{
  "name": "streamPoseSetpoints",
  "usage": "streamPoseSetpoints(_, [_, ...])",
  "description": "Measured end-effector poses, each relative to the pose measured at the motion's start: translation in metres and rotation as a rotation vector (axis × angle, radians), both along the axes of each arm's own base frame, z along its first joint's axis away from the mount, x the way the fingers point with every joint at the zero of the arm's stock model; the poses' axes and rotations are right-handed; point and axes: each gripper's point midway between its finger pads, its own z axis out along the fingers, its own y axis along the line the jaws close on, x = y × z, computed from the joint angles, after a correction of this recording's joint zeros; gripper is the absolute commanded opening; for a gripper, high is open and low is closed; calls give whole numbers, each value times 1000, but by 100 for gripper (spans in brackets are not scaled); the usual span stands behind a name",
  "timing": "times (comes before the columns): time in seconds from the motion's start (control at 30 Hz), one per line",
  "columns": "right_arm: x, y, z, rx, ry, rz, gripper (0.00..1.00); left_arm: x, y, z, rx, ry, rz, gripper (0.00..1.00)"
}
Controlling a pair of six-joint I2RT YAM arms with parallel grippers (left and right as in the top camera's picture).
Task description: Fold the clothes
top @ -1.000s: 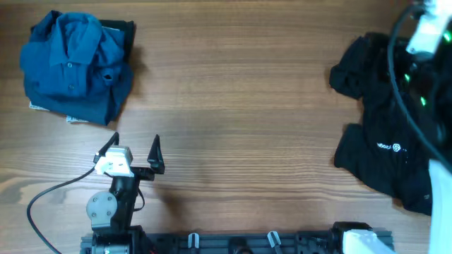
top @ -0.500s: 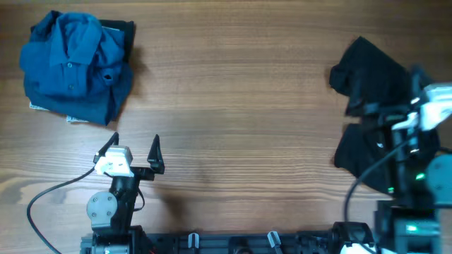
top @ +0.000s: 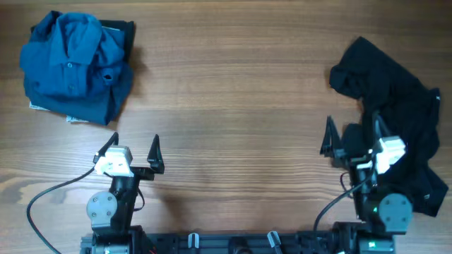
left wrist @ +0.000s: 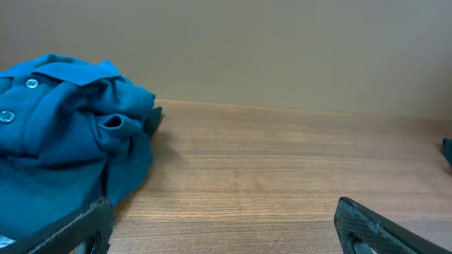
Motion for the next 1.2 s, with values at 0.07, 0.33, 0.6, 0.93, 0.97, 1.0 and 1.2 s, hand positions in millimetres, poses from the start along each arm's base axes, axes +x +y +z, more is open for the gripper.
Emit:
streamPoseSetpoints(0.07, [-1, 0, -13, 1, 10, 0, 100, 0, 0, 0, 0, 0, 0, 100])
streamPoseSetpoints(0.33, [0, -1, -56, 42, 93, -3, 100, 0, 0, 0, 0, 0, 0, 100])
streamPoseSetpoints(0.6, [2, -4, -83, 54, 199, -17, 100, 0, 0, 0, 0, 0, 0, 100])
streamPoseSetpoints(0.93, [2, -3, -83, -32, 189, -23, 100, 0, 0, 0, 0, 0, 0, 100])
streamPoseSetpoints(0.97, [2, -3, -83, -48, 187, -24, 100, 0, 0, 0, 0, 0, 0, 100])
streamPoseSetpoints(1.0, [2, -3, -83, -63, 186, -25, 100, 0, 0, 0, 0, 0, 0, 100])
streamPoseSetpoints(1.2, [2, -3, -83, -130, 178, -31, 100, 0, 0, 0, 0, 0, 0, 100])
